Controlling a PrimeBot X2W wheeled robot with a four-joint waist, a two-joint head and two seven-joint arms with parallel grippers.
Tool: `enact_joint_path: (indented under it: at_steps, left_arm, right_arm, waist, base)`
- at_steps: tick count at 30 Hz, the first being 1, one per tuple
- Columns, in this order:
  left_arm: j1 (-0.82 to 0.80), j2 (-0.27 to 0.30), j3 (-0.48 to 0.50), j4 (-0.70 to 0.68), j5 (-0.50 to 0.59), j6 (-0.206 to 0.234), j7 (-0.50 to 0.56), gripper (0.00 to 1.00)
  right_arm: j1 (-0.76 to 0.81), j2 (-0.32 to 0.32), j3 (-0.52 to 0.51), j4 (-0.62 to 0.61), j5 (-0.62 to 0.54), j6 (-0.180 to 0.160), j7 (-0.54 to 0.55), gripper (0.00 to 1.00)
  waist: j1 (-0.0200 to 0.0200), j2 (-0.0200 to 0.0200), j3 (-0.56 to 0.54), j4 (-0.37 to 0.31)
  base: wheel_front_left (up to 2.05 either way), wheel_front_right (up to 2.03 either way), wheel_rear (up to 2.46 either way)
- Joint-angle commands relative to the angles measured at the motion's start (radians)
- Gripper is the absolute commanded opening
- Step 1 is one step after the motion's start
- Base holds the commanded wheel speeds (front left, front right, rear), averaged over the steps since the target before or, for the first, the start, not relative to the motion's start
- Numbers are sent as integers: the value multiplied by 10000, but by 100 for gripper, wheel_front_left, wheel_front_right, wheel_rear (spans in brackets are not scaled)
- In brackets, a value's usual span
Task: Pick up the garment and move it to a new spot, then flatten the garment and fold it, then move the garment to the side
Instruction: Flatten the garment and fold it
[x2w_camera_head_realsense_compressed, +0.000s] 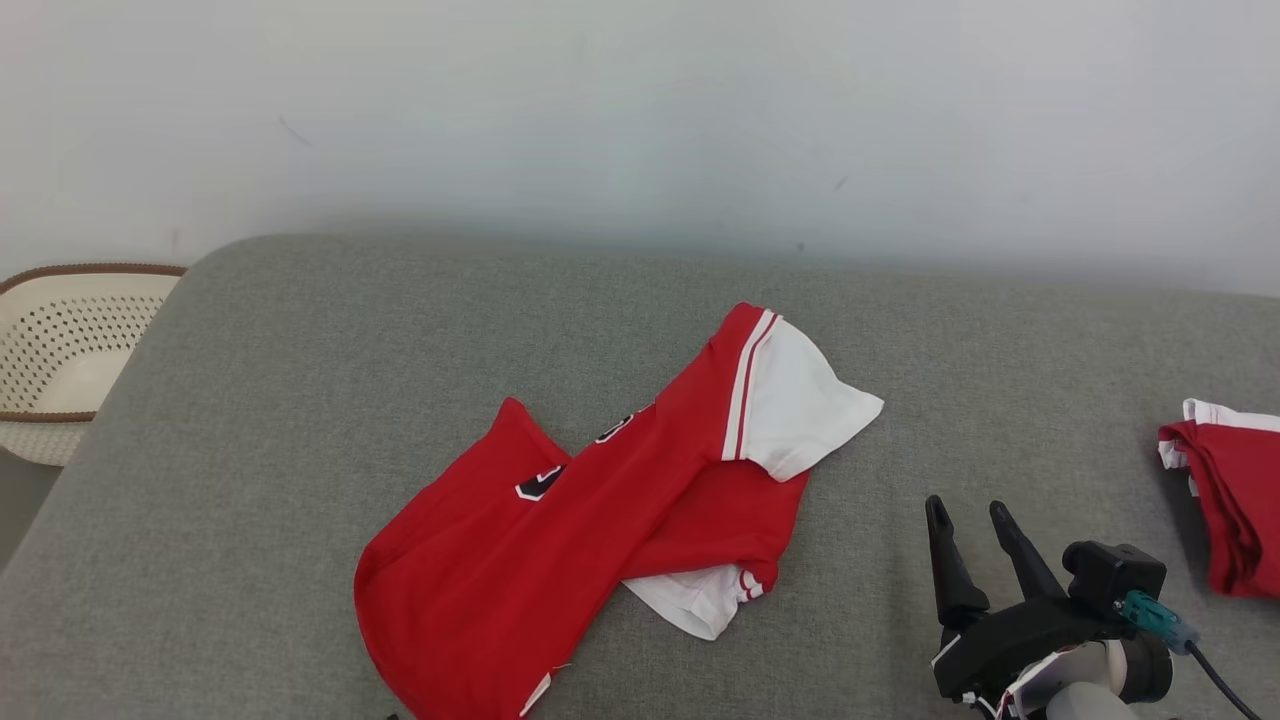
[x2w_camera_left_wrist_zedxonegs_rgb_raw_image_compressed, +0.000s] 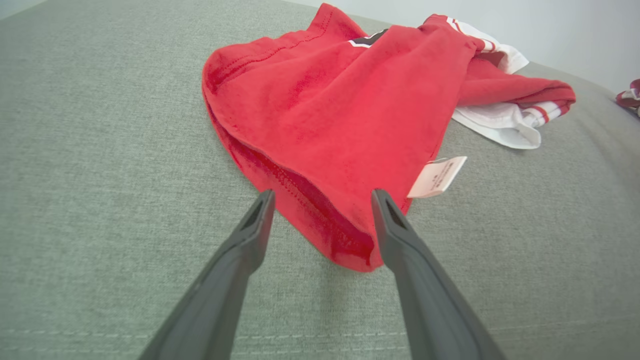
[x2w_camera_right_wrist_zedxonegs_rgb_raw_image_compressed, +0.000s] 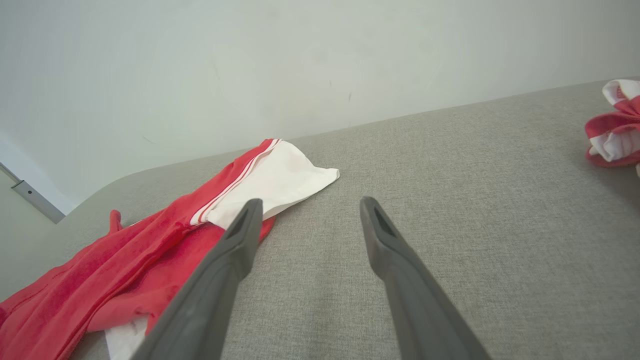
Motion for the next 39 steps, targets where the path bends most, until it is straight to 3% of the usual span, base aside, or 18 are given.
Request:
enact_joint_path:
  at_steps: [1, 8, 13, 14, 15, 16, 17, 20, 22, 23, 25, 26, 31, 34, 36, 37, 39]
  left_arm:
    - [50, -68, 50, 36, 57, 15, -41, 100]
    - [-131, -206, 42, 372, -254, 8, -41, 100]
    - [-321, -213, -36, 780, -1273, 6, -41, 100]
    - [-421, -217, -78, 841, -1442, 6, -41, 92]
    - [-497, -215, -144, 908, -1556, 5, -41, 62]
    - [-560, -214, -205, 991, -1695, 5, -41, 46]
    - [-628, -216, -267, 1051, -1789, 5, -41, 41]
    - [-1022, -215, -473, 1356, -2250, 5, -41, 41]
    - [-1176, -215, -559, 1515, -2397, 14, -41, 49]
    - [-1268, -210, -583, 1587, -2451, 19, -41, 58]
    - [-1419, -213, -674, 1768, -2528, 23, -41, 59]
    - [-1484, -212, -696, 1901, -2580, 70, -41, 49]
    - [-1782, -212, -585, 2327, -2607, 444, -23, 25]
    - [-1962, -214, -513, 2518, -2454, 620, -18, 27]
    - [-2085, -206, -416, 2524, -2351, 813, -18, 44]
    - [-2085, -208, -380, 2550, -2328, 909, -18, 60]
    - [-2139, -210, -345, 2613, -2126, 1121, -18, 64]
  right_arm:
    - [134, 17, -8, -25, -88, -4, -1, 100]
    - [145, -29, 14, -77, -178, -4, 0, 100]
    - [-9, -144, 71, -87, -241, -4, 1, 100]
    - [-76, -144, 90, -91, -253, -4, 0, 100]
    - [-150, -151, 101, -92, -258, -4, 0, 100]
    - [-227, -177, 107, -92, -265, -4, 0, 100]
    - [-292, -201, 118, -89, -269, -4, 0, 100]
    - [-611, -249, 217, -53, -267, -4, 1, 100]
    - [-763, -221, 259, -70, -260, -4, 0, 100]
    - [-828, -202, 288, -78, -265, -4, 0, 100]
    - [-901, -175, 358, -74, -266, -4, 0, 100]
    - [-940, -169, 384, -67, -257, -4, 0, 100]
    - [-1005, -181, 449, -92, -208, -4, 0, 100]
    - [-1027, -208, 446, -98, -169, -4, 0, 100]
    - [-1047, -220, 429, -102, -151, -4, 0, 100]
    - [-1037, -223, 421, -110, -147, -4, 0, 100]
    - [-991, -218, 400, -119, -153, -4, 0, 100]
  waist:
    - [1, 1, -16, -50]
    - [1, 1, 52, -201]
    - [1, 1, 192, -296]
    - [1, 1, 225, -309]
    - [1, 1, 264, -320]
    - [1, 1, 310, -323]
    - [1, 1, 361, -319]
    - [1, 1, 626, -241]
    - [1, 1, 738, -190]
    - [1, 1, 778, -167]
    - [1, 1, 836, -122]
    - [1, 1, 861, -100]
    - [1, 1, 931, -59]
    - [1, 1, 982, -82]
    - [1, 1, 1029, -110]
    - [1, 1, 1048, -128]
    - [1, 1, 1083, -163]
  base:
    - [0, 0, 0]
    - [0, 0, 0]
    - [0, 0, 0]
    - [0, 0, 0]
    - [0, 0, 0]
    - [0, 0, 0]
    - [0, 0, 0]
    - [0, 0, 0]
    - [0, 0, 0]
    - [0, 0, 0]
    - [0, 0, 0]
    - [0, 0, 0]
    - [0, 0, 0]
    - [0, 0, 0]
    - [0, 0, 0]
    - [0, 0, 0]
    - [0, 0, 0]
